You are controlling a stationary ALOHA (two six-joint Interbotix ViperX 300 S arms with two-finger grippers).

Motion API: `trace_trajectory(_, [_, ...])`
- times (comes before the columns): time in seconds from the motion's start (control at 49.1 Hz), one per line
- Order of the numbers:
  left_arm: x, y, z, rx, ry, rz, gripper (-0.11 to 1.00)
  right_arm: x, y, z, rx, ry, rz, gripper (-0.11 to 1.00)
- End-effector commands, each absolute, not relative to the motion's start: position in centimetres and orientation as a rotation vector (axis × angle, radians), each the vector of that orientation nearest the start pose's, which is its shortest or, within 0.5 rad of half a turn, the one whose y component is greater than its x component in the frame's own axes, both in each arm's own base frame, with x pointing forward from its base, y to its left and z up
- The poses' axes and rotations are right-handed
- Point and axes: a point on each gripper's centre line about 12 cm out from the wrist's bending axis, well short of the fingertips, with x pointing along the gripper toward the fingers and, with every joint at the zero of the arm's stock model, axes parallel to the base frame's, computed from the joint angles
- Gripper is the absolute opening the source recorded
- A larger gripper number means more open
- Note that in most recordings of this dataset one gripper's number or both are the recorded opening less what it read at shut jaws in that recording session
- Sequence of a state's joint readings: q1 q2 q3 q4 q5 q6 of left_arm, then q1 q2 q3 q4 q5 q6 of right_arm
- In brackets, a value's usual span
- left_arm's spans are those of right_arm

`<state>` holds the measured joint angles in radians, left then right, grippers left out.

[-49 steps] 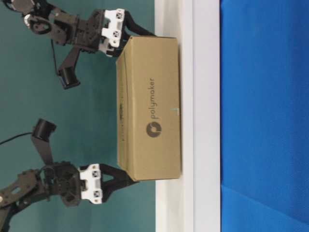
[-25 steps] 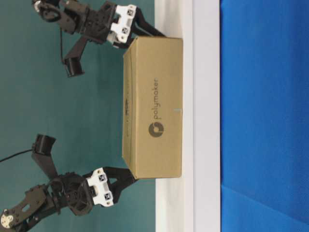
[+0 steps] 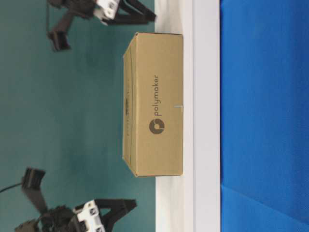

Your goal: Place the cardboard box on the stand after clamping it between your arms.

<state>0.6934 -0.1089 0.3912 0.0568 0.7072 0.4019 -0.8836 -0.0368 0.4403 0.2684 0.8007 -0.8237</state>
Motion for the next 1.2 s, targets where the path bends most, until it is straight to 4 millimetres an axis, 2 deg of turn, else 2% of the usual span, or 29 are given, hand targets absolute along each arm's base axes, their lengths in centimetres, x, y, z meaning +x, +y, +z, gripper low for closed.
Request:
trace_trajectory(0.0, [28.1, 23.8, 26.9, 0.094, 1.019, 0.457, 0.88, 24.3, -25.9, 23.5, 0.018, 1.084, -0.281, 0.96])
trace_trajectory(0.163, [26.8, 21.4, 28.6, 0.126, 0.928, 0.466, 0.88, 23.2, -22.8, 25.9, 0.013, 0.990, -0.308, 0.96])
trace_trajectory(0.55, [26.9, 12.9, 31.1, 0.269, 0.581, 0.343, 0.88, 22.1, -14.2, 28.6, -0.070, 0.679, -0.344, 0.96])
trace_trajectory(0.734, [25.4, 9.0, 32.1, 0.239, 0.452, 0.279, 0.88, 20.5, -10.5, 30.6, -0.014, 0.503, -0.342, 0.96])
trace_trajectory(0.856, [24.2, 6.8, 33.2, 0.218, 0.364, 0.234, 0.88, 19.6, -7.8, 30.9, 0.024, 0.421, -0.291, 0.96])
trace_trajectory(0.999, [22.9, 5.0, 33.9, 0.161, 0.297, 0.195, 0.88, 18.5, -5.2, 30.8, 0.051, 0.349, -0.214, 0.96])
trace_trajectory(1.182, [21.6, 3.9, 33.1, 0.085, 0.279, 0.168, 0.87, 17.3, -3.2, 30.8, 0.047, 0.269, -0.141, 0.96])
